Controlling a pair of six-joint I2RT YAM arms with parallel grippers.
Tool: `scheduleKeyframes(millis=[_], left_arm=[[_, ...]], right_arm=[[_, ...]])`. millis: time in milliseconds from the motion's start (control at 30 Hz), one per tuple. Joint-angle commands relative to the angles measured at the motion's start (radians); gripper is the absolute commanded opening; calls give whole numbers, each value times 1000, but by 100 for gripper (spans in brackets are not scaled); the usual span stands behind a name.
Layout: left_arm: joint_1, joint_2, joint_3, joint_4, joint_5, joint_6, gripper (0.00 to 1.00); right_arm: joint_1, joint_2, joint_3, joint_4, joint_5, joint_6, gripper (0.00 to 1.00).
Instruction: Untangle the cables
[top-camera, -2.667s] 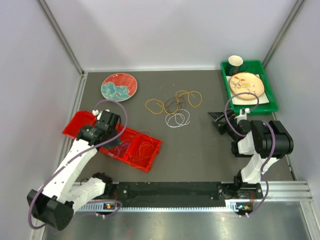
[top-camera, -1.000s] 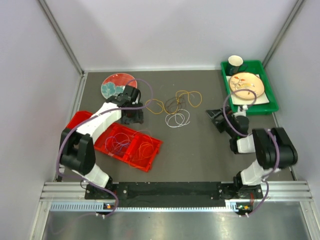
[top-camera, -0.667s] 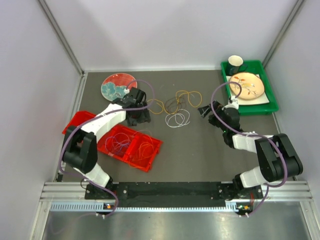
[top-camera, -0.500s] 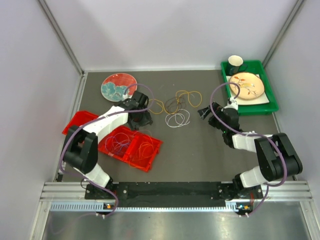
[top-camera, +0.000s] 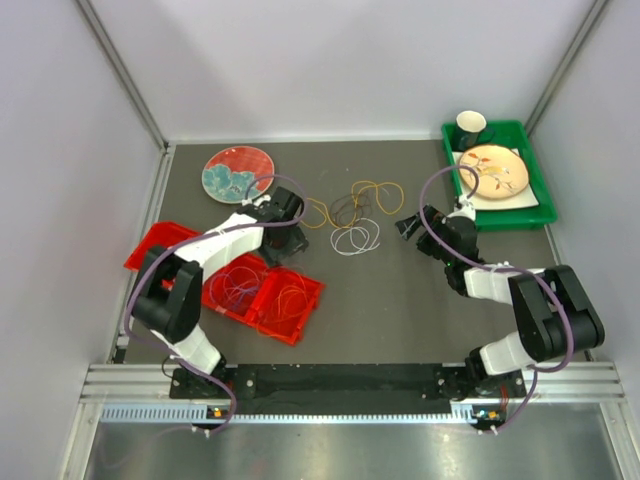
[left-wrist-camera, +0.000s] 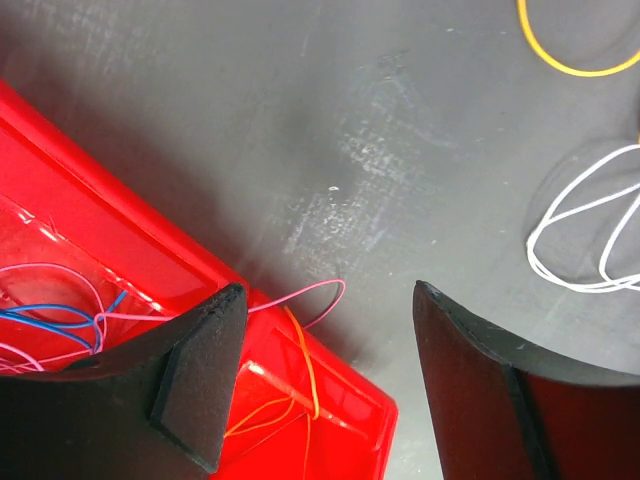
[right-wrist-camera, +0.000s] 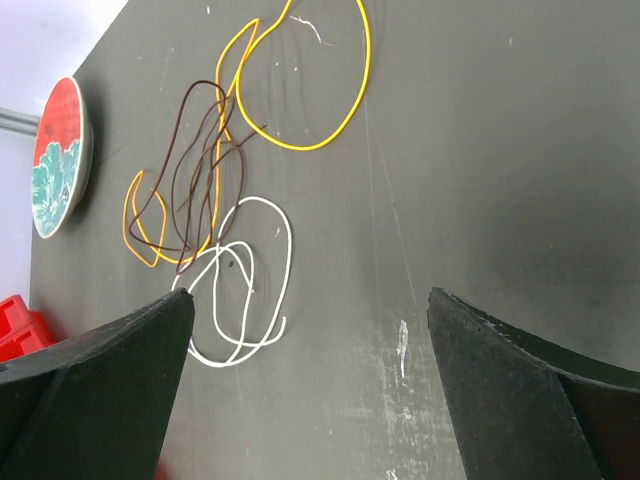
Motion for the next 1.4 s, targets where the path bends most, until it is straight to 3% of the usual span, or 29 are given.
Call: scheduleKeyframes(millis=[0,333,667,1133,1367], left_arm=[[-36,-3,58,-51,-57,-43,72],[-67,7,264,-187,-169,6,76],[-105,6,140,-174,-103,-62,76],[-105,129,140,-121,-122,-51,73],[-102,178,157,-118,-160,-43,66]], right_arm=[[0,13,30,18,7,-18,99],[1,27,39,19,-2,-16,99],[0,34,46,13,-7,-15,99],[1,42,55,2,-16,-18,99],[0,47,58,2,-14,-18,99]])
